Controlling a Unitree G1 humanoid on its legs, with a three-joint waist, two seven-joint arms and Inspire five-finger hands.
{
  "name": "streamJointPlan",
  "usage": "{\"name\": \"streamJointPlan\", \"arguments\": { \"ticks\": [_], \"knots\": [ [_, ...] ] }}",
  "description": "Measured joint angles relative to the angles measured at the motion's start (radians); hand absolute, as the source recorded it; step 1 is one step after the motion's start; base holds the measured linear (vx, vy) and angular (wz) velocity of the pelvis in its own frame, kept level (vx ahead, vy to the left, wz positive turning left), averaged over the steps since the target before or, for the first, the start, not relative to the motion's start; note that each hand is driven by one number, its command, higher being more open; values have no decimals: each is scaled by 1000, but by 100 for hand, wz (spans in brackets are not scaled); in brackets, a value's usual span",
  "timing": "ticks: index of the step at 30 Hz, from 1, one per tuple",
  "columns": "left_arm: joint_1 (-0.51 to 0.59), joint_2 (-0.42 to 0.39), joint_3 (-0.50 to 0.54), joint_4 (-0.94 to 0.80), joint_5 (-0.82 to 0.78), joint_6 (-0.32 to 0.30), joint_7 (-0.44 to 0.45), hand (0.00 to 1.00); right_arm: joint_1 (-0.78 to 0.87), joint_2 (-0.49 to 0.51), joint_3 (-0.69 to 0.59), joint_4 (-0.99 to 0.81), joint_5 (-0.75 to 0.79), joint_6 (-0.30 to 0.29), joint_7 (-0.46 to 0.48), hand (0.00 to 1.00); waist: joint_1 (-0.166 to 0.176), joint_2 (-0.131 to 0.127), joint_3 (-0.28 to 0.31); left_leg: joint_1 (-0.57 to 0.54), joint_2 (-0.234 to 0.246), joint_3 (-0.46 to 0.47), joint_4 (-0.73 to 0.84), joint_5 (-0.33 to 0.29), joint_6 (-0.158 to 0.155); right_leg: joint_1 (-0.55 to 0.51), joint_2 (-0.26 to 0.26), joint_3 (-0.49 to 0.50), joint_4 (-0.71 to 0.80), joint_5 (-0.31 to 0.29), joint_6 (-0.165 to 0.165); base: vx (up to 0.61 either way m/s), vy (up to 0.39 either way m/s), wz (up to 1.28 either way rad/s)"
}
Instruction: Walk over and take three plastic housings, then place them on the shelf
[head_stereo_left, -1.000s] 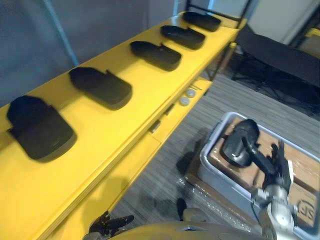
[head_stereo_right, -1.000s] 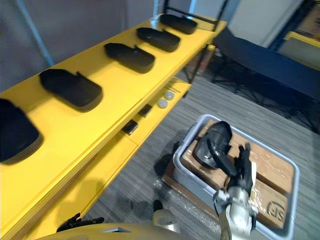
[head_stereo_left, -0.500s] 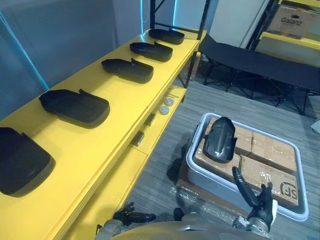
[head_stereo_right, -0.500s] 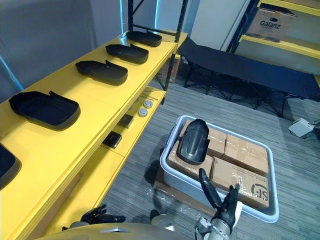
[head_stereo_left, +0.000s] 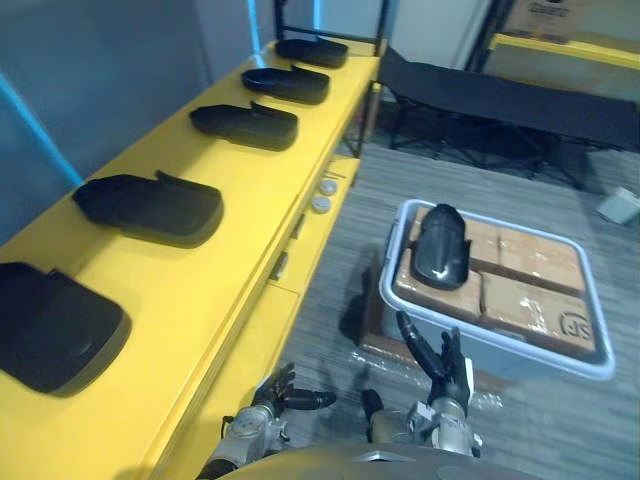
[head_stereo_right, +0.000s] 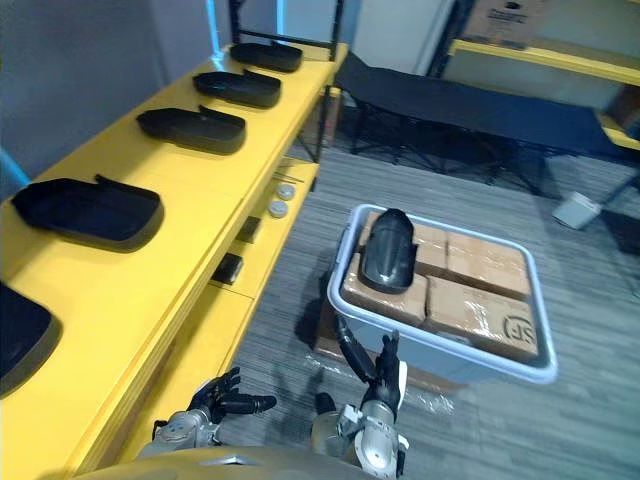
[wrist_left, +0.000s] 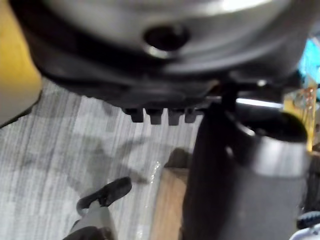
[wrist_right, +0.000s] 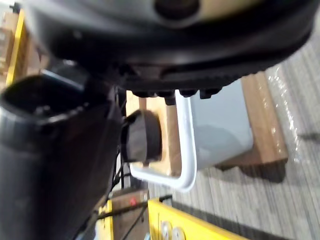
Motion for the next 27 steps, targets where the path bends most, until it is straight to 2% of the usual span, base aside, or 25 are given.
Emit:
{"name": "streamJointPlan", "arguments": {
  "ticks": [1, 2, 3, 4, 5, 6, 7, 8, 9, 10, 13, 14, 15, 16, 17, 18, 19, 20, 21, 22, 23, 24, 25, 26, 27],
  "knots": [
    [0, 0, 1, 2, 3, 1, 23, 100, -2, -9, 3, -1, 36, -26, 20, 100, -13, -3, 5, -5, -3, 21, -6, 11, 22, -1, 5, -23, -66, 89, -15, -76, 81, -98],
    [-1, -2, 2, 2, 2, 1, 33, 100, -6, -13, -1, -2, 52, -40, 27, 100, -11, 6, 7, -11, 4, 19, -14, 21, 40, -3, 10, -29, -106, 134, -28, -53, 14, -92],
    [-6, -3, 6, 6, -2, 3, 50, 100, -14, -19, -15, -2, 65, -57, 35, 100, -15, 21, 14, -20, 24, 43, -17, 26, 44, -29, 20, -91, -27, 67, -52, 1, -32, -58],
    [-6, 1, 6, 4, -3, 6, 63, 100, -21, -24, -18, -2, 65, -57, 35, 100, -6, 24, 14, -25, 34, 43, -15, 29, 40, -62, 17, -173, 135, -59, -76, 29, -44, -34],
    [-6, 4, 23, -3, -7, 9, 65, 100, -32, -25, -9, -2, 62, -62, 31, 100, 3, 17, 11, -32, 32, 35, 3, 29, 39, -88, 20, -207, 199, -70, -82, 22, -13, -13],
    [-7, 8, 39, -6, -15, 10, 65, 100, -41, -21, -2, -1, 56, -65, 23, 100, 4, 11, 8, -36, 27, 19, 16, 28, 39, -101, 32, -220, 219, -45, -71, -34, -14, -42],
    [-5, 5, 78, -1, -28, 9, 62, 100, -69, -25, 30, 0, 54, -74, 6, 100, 22, 27, -6, -51, 32, -29, 7, 41, 62, -100, 64, -199, 156, 35, -75, -29, -94, -77],
    [0, 2, 95, 1, -27, 1, 55, 100, -122, -35, 60, 8, 53, -89, -23, 100, 38, 75, -3, -47, 87, -22, -22, 50, 48, -98, 84, -190, 161, 29, -104, -30, -107, -67],
    [-1, 15, 96, 3, -26, -1, 52, 100, -145, -29, 70, 23, 53, -88, -31, 100, 33, 66, 0, -44, 86, -21, -29, 60, 32, -116, 61, -199, 261, -46, -137, 27, -162, -19],
    [16, 47, 90, 2, -23, -2, 45, 100, -172, -26, 89, 62, 52, -87, -59, 100, 39, 53, 0, -38, 87, -32, -44, 72, 14, -131, -13, -217, 454, -157, -135, 28, -115, 18],
    [52, 96, 114, -5, -44, -6, 36, 100, -200, -25, 97, 114, 23, -72, -87, 100, 47, 44, -6, -62, 125, -40, -9, 82, -3, -106, -116, -224, 506, -169, -148, 55, -231, -3],
    [69, 132, 112, -5, -49, -25, 35, 100, -200, -21, 99, 133, 13, -60, -92, 100, 48, 30, -13, -72, 145, -35, 2, 97, -34, -99, -153, -222, 439, -136, -110, 44, -282, -34],
    [77, 146, 112, -1, -50, -27, 35, 100, -200, -16, 98, 137, 15, -57, -92, 100, 47, 19, -17, -74, 151, -34, 5, 103, -45, -91, -161, -226, 398, -122, -52, 66, -351, -57],
    [77, 155, 112, 24, -60, -28, 37, 100, -200, -17, 93, 144, 17, -51, -86, 100, 47, 15, -23, -82, 169, -35, 2, 128, -65, -68, -143, -268, 346, -192, 40, 93, -421, -67],
    [74, 157, 112, 40, -72, -29, 33, 100, -202, -29, 80, 144, 16, -43, -75, 100, 45, 12, -21, -92, 188, -39, 0, 162, -65, -49, -121, -305, 291, -241, 58, 99, -446, -64],
    [68, 155, 111, 47, -75, -29, 32, 100, -202, -38, 71, 144, 14, -35, -64, 100, 42, 18, -17, -108, 197, -51, 13, 178, -42, -44, -111, -322, 269, -262, 59, 90, -477, -40],
    [48, 150, 110, 53, -97, -33, 32, 100, -199, -55, 39, 148, 12, -8, -40, 100, 22, 25, 9, -158, 214, -100, 86, 226, 31, -17, -92, -343, 233, -296, 50, 63, -479, 0],
    [37, 143, 110, 54, -116, -36, 36, 100, -198, -64, 18, 155, 5, 6, -27, 100, 10, 29, 28, -191, 224, -136, 141, 268, 88, 2, -83, -350, 223, -294, 40, 49, -516, 22],
    [30, 137, 111, 48, -116, -63, 46, 100, -169, -74, -18, 156, -31, 21, -1, 100, 3, 21, 47, -249, 229, -187, 237, 341, 155, 38, -84, -359, 200, -299, 18, 33, -414, 12],
    [32, 125, 110, 43, -118, -80, 45, 100, -126, -94, -57, 151, -65, 21, 31, 100, 8, 26, 50, -246, 206, -182, 236, 296, 99, 69, -83, -359, 178, -301, 3, 22, -274, -5],
    [34, 122, 110, 43, -119, -87, 45, 100, -109, -104, -78, 141, -65, 21, 50, 100, 8, 28, 51, -239, 181, -173, 210, 276, 77, 77, -85, -351, 172, -301, -2, 4, -208, -44],
    [40, 107, 104, 38, -122, -101, 45, 100, -85, -122, -112, 118, -65, 21, 81, 100, 8, 29, 51, -228, 118, -154, 138, 253, 55, 74, -88, -326, 156, -300, -9, 9, -147, -67],
    [48, 96, 95, 26, -154, -114, 44, 100, -79, -137, -138, 103, -65, 21, 112, 100, 8, 30, 52, -225, 51, -139, 64, 247, 51, 68, -87, -304, 136, -296, -20, 3, -112, -72],
    [52, 93, 91, 18, -161, -115, 44, 100, -79, -142, -147, 100, -65, 21, 124, 100, 7, 31, 53, -226, 21, -130, 35, 248, 51, 66, -85, -299, 129, -291, -22, 35, -56, -59],
    [62, 87, 90, -1, -166, -117, 39, 100, -78, -155, -158, 100, -65, 21, 143, 100, 1, 36, 55, -225, -36, -116, -17, 258, 59, 69, -78, -299, 116, -286, -24, 42, -10, -25]
  ]
}}
